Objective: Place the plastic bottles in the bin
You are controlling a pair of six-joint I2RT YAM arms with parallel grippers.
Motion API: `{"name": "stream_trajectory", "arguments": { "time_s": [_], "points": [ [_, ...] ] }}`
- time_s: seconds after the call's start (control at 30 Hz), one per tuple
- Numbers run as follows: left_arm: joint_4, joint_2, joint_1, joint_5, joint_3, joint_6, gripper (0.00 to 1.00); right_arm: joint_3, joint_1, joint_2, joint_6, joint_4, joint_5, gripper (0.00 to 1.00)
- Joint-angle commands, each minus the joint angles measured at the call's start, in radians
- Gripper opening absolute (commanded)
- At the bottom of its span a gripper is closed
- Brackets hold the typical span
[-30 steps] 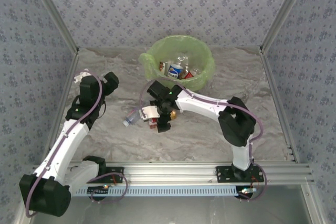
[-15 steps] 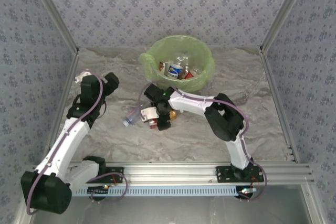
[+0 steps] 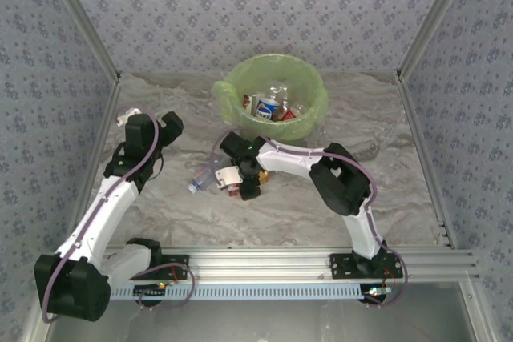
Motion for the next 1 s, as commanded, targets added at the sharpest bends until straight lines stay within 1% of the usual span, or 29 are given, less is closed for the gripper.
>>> {"name": "stream_trajectory", "arguments": {
  "time_s": [0.0, 0.17, 0.33, 0.37, 0.4, 0.43, 0.5, 0.73, 0.97],
  "points": [
    [0.013, 0.007, 0.006, 0.016, 0.029, -0.010, 0.99, -0.041, 0.009, 0.016, 0.000, -0.008, 0.028, 0.82],
    [0.014, 0.013, 0.005, 0.019, 0.030, -0.010, 0.99, -0.060, 0.012, -0.010, 0.004, -0.005, 0.020, 0.73],
    [0.015, 0.016, 0.005, 0.021, 0.029, -0.013, 0.99, -0.066, 0.015, -0.017, 0.031, -0.012, 0.031, 0.69],
    [0.017, 0.018, 0.005, 0.021, 0.026, -0.012, 0.99, -0.074, 0.017, -0.022, 0.038, 0.002, 0.037, 0.61],
    [0.017, 0.018, 0.005, 0.021, 0.027, -0.013, 0.99, -0.085, 0.018, -0.028, 0.041, 0.015, 0.038, 0.56],
    [0.018, 0.019, 0.005, 0.021, 0.027, -0.012, 0.99, -0.097, 0.020, -0.036, 0.044, 0.016, 0.039, 0.54],
    [0.018, 0.022, 0.005, 0.023, 0.027, -0.013, 0.99, -0.110, 0.023, -0.048, 0.046, 0.042, 0.035, 0.54],
    [0.020, 0.029, 0.005, 0.028, 0.026, -0.015, 0.99, -0.131, 0.026, -0.080, 0.060, 0.031, 0.034, 0.50],
    [0.024, 0.038, 0.005, 0.031, 0.024, -0.013, 0.99, -0.170, 0.021, -0.172, 0.091, 0.061, -0.024, 0.48]
  ]
}}
